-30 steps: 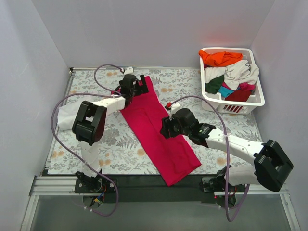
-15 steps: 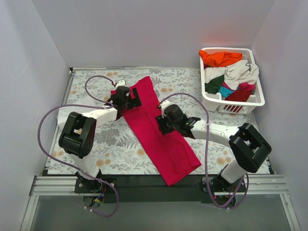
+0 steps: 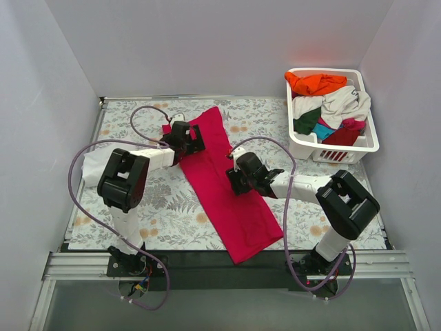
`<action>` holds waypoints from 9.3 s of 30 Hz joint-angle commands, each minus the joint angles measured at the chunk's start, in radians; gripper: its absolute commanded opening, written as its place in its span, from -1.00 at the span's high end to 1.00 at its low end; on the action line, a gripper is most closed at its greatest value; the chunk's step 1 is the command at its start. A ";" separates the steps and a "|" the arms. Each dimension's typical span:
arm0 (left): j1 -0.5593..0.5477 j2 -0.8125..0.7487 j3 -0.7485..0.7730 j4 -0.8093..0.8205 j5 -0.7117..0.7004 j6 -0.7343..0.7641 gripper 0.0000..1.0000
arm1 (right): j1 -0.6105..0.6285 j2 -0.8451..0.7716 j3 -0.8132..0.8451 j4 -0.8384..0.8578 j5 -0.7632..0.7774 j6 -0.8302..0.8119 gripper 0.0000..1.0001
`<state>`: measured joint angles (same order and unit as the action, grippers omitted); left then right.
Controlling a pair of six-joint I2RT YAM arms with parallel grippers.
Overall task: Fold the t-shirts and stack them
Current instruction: Fold the tshirt
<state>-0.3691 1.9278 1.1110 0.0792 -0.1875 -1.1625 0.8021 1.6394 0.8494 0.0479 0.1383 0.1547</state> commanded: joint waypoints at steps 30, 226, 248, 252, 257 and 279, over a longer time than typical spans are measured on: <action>0.004 0.445 0.588 -0.107 0.080 0.069 -0.83 | -0.099 0.168 0.091 -0.046 -0.131 0.079 0.08; -0.712 -1.102 -0.840 -0.679 0.010 -0.720 -0.11 | 0.394 -0.342 -0.242 -0.349 0.063 0.557 -0.08; -0.757 -1.029 -0.817 -0.697 -0.070 -0.764 0.96 | 0.401 -0.319 -0.236 -0.349 0.070 0.542 0.55; -0.795 -0.977 -0.800 -0.694 -0.079 -0.753 1.00 | 0.401 -0.320 -0.230 -0.353 0.058 0.513 0.86; -0.835 -0.926 -0.789 -0.657 -0.015 -0.695 1.00 | 0.401 -0.340 -0.222 -0.420 0.020 0.459 0.97; -0.949 -1.064 -0.719 -0.688 0.257 -0.698 1.00 | 0.421 -0.472 -0.201 -0.686 -0.370 0.330 0.97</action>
<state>-1.3121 0.9268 0.3546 -0.5278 0.0536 -1.8397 1.2144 1.1831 0.6155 -0.5694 -0.2020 0.5098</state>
